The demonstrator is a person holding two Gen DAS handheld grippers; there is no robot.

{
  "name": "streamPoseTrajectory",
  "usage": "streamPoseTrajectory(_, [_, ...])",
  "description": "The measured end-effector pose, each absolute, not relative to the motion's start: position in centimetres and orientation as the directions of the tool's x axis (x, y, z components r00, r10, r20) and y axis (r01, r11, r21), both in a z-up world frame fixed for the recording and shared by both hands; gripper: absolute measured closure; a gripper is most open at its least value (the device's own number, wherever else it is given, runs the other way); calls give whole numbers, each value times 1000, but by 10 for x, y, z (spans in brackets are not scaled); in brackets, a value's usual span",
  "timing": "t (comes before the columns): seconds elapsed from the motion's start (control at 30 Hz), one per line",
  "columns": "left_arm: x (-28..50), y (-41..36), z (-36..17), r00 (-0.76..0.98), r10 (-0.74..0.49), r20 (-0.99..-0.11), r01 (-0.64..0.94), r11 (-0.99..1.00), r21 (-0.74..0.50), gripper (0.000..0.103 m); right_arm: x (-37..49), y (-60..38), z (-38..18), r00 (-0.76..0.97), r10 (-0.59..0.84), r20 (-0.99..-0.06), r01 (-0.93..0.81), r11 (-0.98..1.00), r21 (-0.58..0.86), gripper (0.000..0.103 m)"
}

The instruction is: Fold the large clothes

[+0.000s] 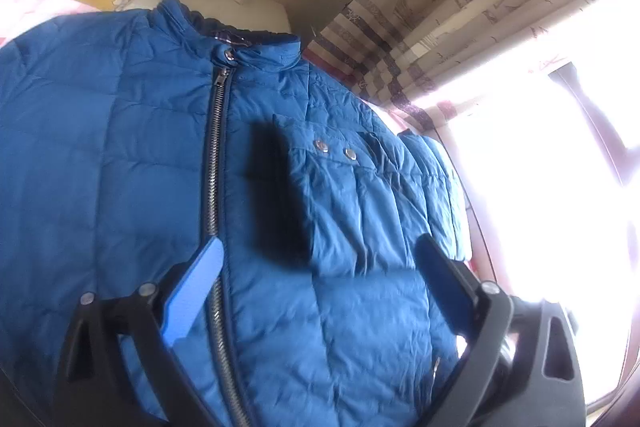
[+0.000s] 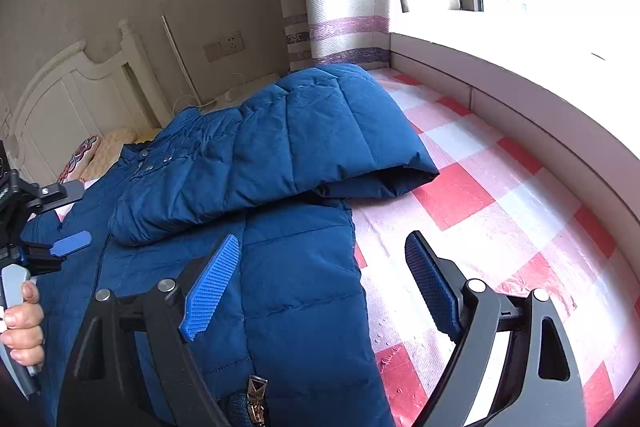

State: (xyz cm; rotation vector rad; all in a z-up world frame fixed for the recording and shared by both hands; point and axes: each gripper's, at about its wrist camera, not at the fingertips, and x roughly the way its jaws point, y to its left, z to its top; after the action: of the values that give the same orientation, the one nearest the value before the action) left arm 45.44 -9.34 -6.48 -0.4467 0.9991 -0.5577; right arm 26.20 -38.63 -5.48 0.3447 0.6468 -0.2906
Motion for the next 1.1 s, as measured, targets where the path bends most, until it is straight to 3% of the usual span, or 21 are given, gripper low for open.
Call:
streamPoseTrajectory(0.13, [475,-129,-87,351,-657,-667,196,748,-634,41,257,-400,-57,772,-137,-621,388,875,289,20])
streamPoseTrajectory(0.17, [473,-137,-88,371,-618,-693,203,782,-589,52,256,-400,-57,774,-132,-619,389,871,300,20])
streamPoseTrajectory(0.2, [472,-144,-90,393,-573,-719,220,818,-532,76,256,-402,-57,774,-130,-620,392,867,307,20])
streamPoseTrajectory(0.23, [470,-147,-87,410,-551,-727,236,834,-499,85,256,-403,-58,772,-133,-621,397,864,308,20])
streamPoseTrajectory(0.33, [457,-132,-62,480,-556,-678,260,829,-496,90,255,-404,-58,777,-135,-615,397,863,313,20])
streamPoseTrajectory(0.5, [429,-64,24,657,-526,-540,316,842,-437,90,254,-410,-60,781,-128,-611,405,849,340,20])
streamPoseTrajectory(0.57, [417,-27,42,694,-489,-529,300,863,-406,90,252,-412,-60,784,-127,-607,407,844,348,20])
streamPoseTrajectory(0.7, [408,36,30,701,-395,-594,226,913,-340,90,253,-411,-60,784,-125,-608,405,845,348,20])
streamPoseTrajectory(0.87, [406,92,-31,636,-310,-707,138,947,-291,88,254,-411,-61,778,-130,-615,412,844,343,20])
streamPoseTrajectory(0.9, [405,98,-41,612,-310,-728,139,948,-287,84,254,-411,-61,776,-130,-618,414,843,342,20])
streamPoseTrajectory(0.97, [402,103,-51,599,-275,-752,123,960,-252,66,254,-411,-61,772,-131,-622,417,842,341,20])
streamPoseTrajectory(1.0, [397,104,-50,616,-261,-743,127,964,-234,51,255,-411,-62,770,-131,-624,419,842,340,20])
streamPoseTrajectory(1.03, [390,104,-44,652,-238,-720,123,970,-209,37,255,-411,-62,769,-132,-626,421,841,340,20])
streamPoseTrajectory(1.1, [373,107,-22,756,-178,-630,87,981,-172,30,255,-411,-63,766,-135,-629,426,839,338,20])
